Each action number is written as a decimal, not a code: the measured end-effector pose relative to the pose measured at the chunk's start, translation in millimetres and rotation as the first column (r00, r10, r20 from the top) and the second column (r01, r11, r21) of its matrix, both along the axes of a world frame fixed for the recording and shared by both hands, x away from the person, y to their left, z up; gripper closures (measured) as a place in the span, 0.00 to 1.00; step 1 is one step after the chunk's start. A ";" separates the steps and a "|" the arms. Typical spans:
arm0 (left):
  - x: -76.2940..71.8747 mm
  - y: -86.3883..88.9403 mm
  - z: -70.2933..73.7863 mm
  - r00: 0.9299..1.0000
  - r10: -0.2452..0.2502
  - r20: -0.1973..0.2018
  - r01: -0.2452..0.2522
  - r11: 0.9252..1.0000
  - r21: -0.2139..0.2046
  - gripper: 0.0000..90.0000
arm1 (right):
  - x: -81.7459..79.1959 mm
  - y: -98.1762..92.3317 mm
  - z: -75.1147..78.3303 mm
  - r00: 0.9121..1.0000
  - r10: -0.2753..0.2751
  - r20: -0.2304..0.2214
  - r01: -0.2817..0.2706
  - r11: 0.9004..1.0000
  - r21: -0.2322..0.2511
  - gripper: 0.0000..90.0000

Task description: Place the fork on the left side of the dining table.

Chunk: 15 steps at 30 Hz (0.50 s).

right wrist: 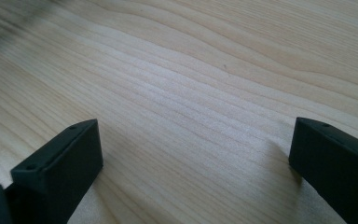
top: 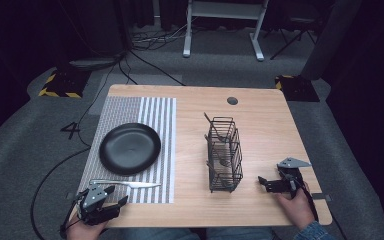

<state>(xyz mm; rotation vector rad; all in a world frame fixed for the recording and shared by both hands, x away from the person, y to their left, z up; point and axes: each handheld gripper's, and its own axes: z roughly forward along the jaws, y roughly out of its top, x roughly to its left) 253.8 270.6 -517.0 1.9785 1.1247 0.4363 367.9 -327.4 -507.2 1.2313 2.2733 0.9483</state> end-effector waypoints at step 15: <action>1.6 -18.0 29.0 0.999 -0.035 0.011 0.035 0.999 0.023 0.39 | -1.0 0.1 0.1 1.000 -0.004 0.001 0.004 1.000 -0.002 0.04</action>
